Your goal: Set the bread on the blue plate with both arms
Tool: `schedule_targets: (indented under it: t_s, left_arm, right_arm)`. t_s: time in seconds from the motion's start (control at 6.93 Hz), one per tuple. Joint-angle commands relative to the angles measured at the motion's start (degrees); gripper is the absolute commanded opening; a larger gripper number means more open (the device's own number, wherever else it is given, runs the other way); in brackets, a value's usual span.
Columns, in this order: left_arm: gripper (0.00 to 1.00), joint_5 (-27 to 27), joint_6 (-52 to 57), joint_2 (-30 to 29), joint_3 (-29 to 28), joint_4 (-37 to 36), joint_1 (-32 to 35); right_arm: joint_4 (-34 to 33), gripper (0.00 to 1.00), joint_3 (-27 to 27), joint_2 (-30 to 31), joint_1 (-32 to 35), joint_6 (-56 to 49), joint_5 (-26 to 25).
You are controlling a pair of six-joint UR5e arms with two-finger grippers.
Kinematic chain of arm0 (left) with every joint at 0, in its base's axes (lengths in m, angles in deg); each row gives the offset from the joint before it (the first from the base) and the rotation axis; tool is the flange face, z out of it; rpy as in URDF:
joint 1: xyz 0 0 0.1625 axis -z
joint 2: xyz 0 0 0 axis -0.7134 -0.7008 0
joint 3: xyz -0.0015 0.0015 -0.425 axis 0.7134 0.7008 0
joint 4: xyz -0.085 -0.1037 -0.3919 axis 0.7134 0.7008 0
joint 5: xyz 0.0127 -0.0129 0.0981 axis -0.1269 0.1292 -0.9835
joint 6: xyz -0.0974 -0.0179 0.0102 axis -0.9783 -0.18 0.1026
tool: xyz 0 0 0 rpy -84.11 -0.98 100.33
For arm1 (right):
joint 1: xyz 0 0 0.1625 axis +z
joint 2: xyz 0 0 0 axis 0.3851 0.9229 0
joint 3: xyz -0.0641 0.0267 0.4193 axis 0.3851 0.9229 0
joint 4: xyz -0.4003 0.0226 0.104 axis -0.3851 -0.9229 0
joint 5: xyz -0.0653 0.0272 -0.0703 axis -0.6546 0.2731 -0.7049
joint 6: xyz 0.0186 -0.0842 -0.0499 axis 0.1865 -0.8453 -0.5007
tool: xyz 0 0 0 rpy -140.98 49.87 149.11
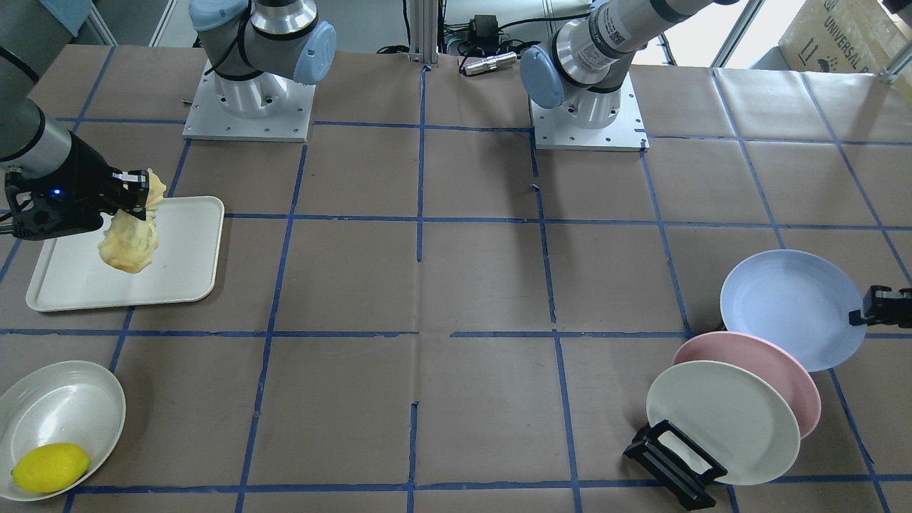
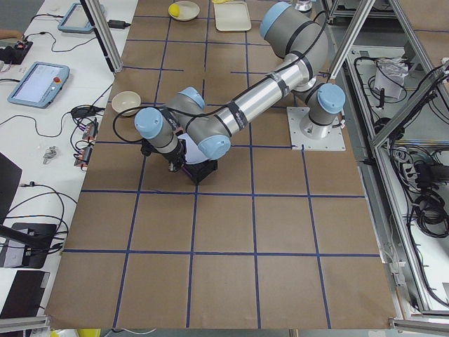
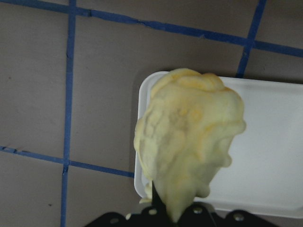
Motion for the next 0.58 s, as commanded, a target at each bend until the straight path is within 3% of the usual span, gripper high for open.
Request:
schedule_targets:
  t_s: [0.0, 0.29, 0.43]
  left_arm:
    - [0.03, -2.2, 0.4, 10.5, 5.1, 5.3, 0.2]
    - [0.03, -1.5, -4.8, 22.0, 16.5, 4.2, 6.6]
    - [0.03, -1.4, -11.8, 24.7, 19.1, 4.1, 12.7]
  right_arm:
    - [7.9, 0.07, 6.4, 0.2, 5.0, 7.4, -0.1]
    - [9.0, 0.07, 6.6, 2.1, 7.3, 12.1, -0.1]
    - [9.1, 0.07, 6.6, 3.0, 10.1, 15.3, -0.1]
